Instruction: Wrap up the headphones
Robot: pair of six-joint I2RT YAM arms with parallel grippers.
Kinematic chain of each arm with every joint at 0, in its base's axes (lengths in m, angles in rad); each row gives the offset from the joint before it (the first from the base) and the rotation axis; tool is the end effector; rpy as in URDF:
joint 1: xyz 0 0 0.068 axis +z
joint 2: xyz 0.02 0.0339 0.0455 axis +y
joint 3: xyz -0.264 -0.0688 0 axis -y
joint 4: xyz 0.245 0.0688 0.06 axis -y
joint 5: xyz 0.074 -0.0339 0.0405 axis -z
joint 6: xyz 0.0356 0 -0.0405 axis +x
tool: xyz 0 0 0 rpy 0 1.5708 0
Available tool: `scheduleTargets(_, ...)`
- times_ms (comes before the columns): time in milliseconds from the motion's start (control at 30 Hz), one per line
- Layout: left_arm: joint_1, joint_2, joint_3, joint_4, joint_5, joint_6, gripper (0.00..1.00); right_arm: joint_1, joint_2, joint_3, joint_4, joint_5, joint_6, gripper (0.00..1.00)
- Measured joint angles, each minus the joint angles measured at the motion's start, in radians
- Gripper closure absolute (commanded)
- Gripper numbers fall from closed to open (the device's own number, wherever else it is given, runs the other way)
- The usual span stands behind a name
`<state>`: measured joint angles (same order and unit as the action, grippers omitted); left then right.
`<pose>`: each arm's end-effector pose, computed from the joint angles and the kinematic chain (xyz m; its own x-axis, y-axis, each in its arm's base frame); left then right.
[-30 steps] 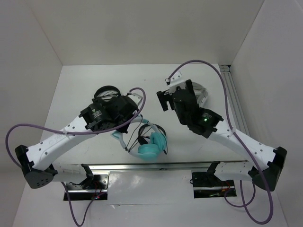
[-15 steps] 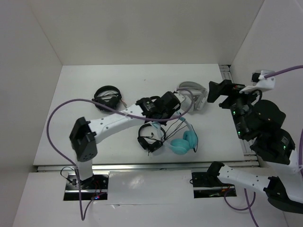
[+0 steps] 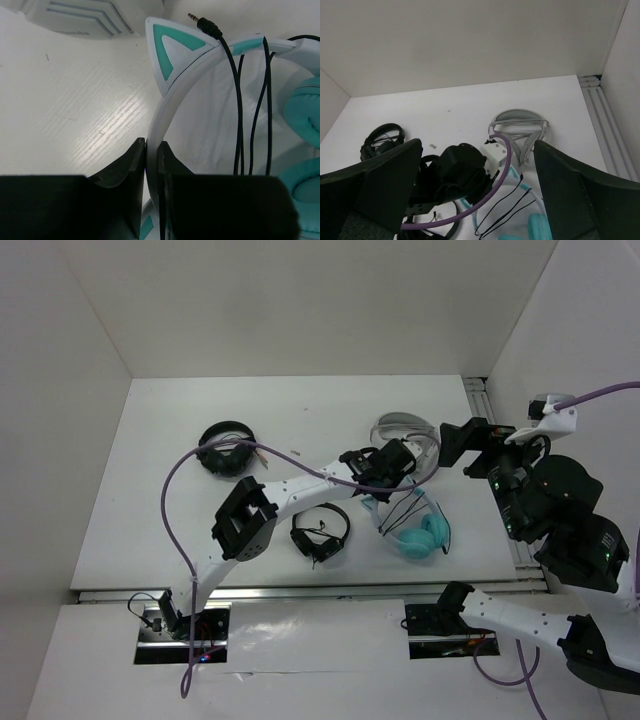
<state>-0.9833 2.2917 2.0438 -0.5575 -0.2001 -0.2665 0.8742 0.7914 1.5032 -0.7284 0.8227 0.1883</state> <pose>0.2952 -0.4305 0.2313 -0.5803 0.4058 -0.7061 0.6080 0.7927 -0.0442 0.0707 0.0438 0.5051 -0.0201 0.1744 -0.9845 -0.0486 0.9833 0.1752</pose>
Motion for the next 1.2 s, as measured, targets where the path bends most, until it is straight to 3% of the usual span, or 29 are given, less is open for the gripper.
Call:
scheduleTargets(133,0.0,0.005,-0.054,0.039,0.025,-0.031,0.98,-0.002,-0.019,-0.027,-0.005,-0.009,0.002,0.0)
scheduleTargets(333,0.0,0.008,-0.069,0.063,0.031,-0.066,0.63,-0.002,-0.019,-0.034,-0.005,-0.049,0.005,0.0)
scheduleTargets(467,0.0,0.009,-0.069,0.08,0.045,-0.09,0.57,-0.002,-0.019,-0.035,-0.005,-0.063,0.009,0.0)
scheduleTargets(533,0.0,0.009,-0.069,0.087,0.045,-0.103,0.5,-0.002,-0.018,-0.035,-0.006,-0.075,0.016,0.0)
scheduleTargets(567,0.0,0.009,-0.069,0.087,0.045,-0.105,0.42,-0.002,-0.017,-0.035,-0.006,-0.082,0.021,0.0)
scheduleTargets(733,0.007,0.001,-0.071,0.077,0.043,-0.112,0.37,-0.018,0.005,-0.017,-0.024,-0.132,0.032,0.0)
scheduleTargets(767,0.008,-0.012,-0.079,0.075,0.039,-0.113,0.24,-0.02,0.011,-0.009,-0.029,-0.146,0.032,0.0)
scheduleTargets(800,0.01,-0.032,-0.093,0.072,0.028,-0.114,0.19,-0.023,0.019,0.006,-0.04,-0.16,0.032,0.0)
scheduleTargets(867,0.01,-0.093,-0.119,0.043,-0.008,-0.128,0.01,-0.028,0.041,0.045,-0.063,-0.188,0.033,0.0)
scheduleTargets(967,0.01,-0.228,-0.135,-0.013,-0.09,-0.157,0.0,-0.03,0.08,0.118,-0.111,-0.221,0.039,0.0)
scheduleTargets(1200,0.003,-0.734,-0.156,-0.2,-0.371,-0.246,0.0,-0.038,0.156,0.359,-0.309,-0.247,0.057,0.0)
